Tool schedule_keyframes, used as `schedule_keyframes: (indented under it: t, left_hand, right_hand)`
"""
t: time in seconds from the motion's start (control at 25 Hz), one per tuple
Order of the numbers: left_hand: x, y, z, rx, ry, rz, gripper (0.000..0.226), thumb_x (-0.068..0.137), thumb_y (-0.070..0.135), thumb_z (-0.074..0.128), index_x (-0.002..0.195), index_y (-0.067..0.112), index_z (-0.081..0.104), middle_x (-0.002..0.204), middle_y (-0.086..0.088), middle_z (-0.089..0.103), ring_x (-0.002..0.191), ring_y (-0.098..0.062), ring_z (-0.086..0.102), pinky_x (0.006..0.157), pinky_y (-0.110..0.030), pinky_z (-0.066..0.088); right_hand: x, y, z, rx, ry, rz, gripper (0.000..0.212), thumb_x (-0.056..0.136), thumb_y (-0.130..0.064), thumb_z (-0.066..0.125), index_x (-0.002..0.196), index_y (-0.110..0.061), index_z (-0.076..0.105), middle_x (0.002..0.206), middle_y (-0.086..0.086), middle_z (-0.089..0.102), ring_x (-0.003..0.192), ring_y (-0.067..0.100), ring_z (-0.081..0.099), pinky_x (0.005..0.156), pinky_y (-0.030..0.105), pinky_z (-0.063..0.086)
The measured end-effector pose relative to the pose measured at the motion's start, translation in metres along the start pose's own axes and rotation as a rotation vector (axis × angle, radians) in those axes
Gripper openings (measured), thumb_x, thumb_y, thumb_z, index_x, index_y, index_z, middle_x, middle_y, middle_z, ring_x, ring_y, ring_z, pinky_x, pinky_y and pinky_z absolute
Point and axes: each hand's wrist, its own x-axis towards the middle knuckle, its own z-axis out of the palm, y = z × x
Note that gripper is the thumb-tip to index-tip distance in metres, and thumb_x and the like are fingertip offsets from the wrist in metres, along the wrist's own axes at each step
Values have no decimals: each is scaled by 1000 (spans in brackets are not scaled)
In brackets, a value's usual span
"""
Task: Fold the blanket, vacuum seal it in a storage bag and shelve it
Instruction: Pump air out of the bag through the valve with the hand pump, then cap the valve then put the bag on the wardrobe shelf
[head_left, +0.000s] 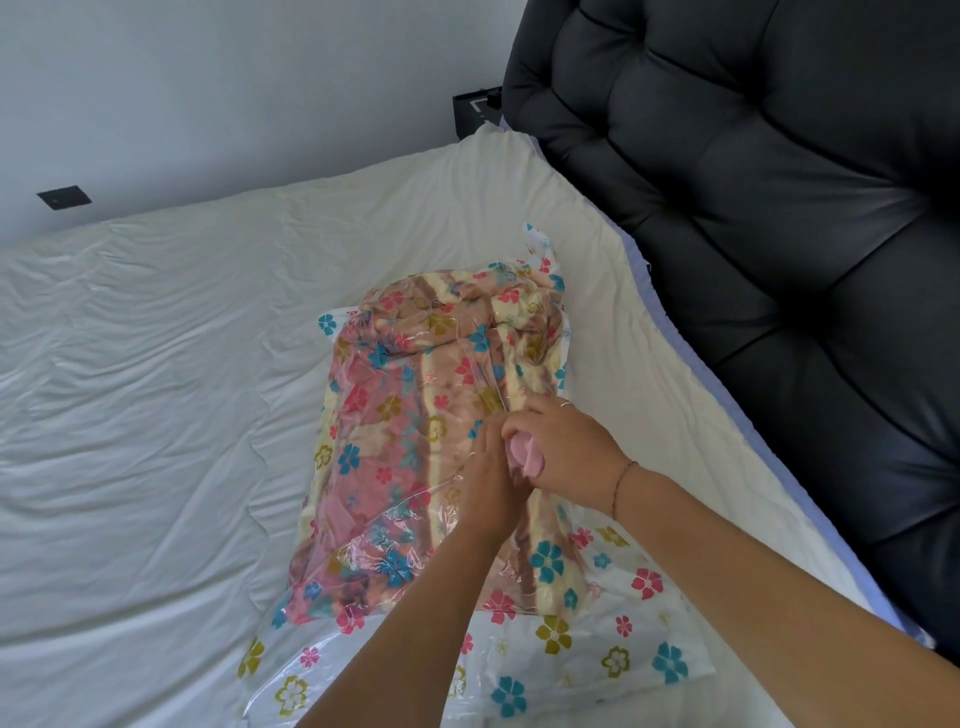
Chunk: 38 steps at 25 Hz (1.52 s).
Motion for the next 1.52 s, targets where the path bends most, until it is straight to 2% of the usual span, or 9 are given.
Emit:
schedule_keyframes:
  t: [0.12, 0.24, 0.36, 0.56, 0.76, 0.96, 1.24, 1.4, 1.52]
  left_hand:
    - [2, -11, 0, 37, -103, 68, 53, 86, 17, 66, 134, 23, 46, 134, 2, 53, 119, -16, 52, 98, -40, 45]
    - [2, 0, 8, 242, -107, 62, 53, 83, 27, 66, 133, 21, 49, 128, 2, 51, 115, -17, 49, 92, -29, 38]
    - [-1, 15, 23, 249, -26, 48, 52, 69, 39, 74, 111, 14, 55, 108, 1, 53, 100, -20, 50, 82, -27, 35]
    - [-19, 7, 48, 126, -175, 70, 69, 77, 32, 71, 137, 26, 38, 132, 4, 55, 117, -19, 55, 100, -39, 42]
    - [-21, -9, 83, 165, -288, -92, 62, 88, 34, 63, 143, 27, 33, 147, 7, 40, 136, -17, 36, 114, -38, 27]
    - [-13, -5, 144, 153, -441, -20, 40, 93, 30, 58, 131, 26, 49, 133, 11, 50, 121, -6, 47, 98, -13, 30]
    - [28, -10, 221, 153, -509, -53, 35, 92, 29, 60, 127, 23, 54, 124, 14, 55, 116, -4, 51, 95, -13, 37]
    - [40, -11, 257, 155, -618, -135, 37, 92, 34, 60, 127, 22, 54, 123, 11, 57, 113, -6, 54, 92, -15, 39]
    - [43, -18, 281, 149, -741, -220, 41, 92, 37, 58, 129, 19, 54, 123, 4, 59, 109, -11, 57, 92, -20, 42]
  right_hand:
    - [-10, 11, -6, 42, -142, -53, 61, 77, -17, 70, 130, -29, 44, 131, -5, 35, 118, 20, 45, 88, 41, 51]
    - [-22, 8, -11, 311, -157, 315, 103, 71, -50, 76, 149, -34, 11, 145, -2, 22, 126, 23, 41, 96, 37, 45]
    - [-26, 13, -10, 288, -28, 558, 73, 79, -40, 69, 139, -19, 35, 122, 7, 54, 109, 28, 58, 87, 32, 47]
    - [-78, 60, -18, 317, 120, 511, 43, 83, -28, 68, 124, -32, 56, 85, -6, 65, 78, 14, 64, 69, 24, 50]
    - [-150, 183, 12, 1199, 689, 1114, 25, 92, -17, 62, 111, 0, 60, 77, 11, 67, 54, 9, 67, 53, 20, 55]
    - [-164, 274, 86, 1711, 1038, 1380, 20, 95, -28, 57, 97, -8, 55, 86, 8, 61, 50, 3, 66, 46, 14, 51]
    - [-159, 328, 143, 2010, 1234, 1531, 28, 91, -34, 62, 90, -8, 52, 94, 9, 58, 81, 16, 60, 62, 26, 56]
    - [-141, 314, 179, 1357, 739, 1672, 27, 85, -27, 67, 67, -10, 58, 54, 4, 59, 51, 19, 55, 52, 26, 48]
    - [-123, 303, 195, 799, 422, 1440, 19, 81, -33, 67, 91, -19, 60, 80, -2, 60, 79, 18, 54, 75, 27, 42]
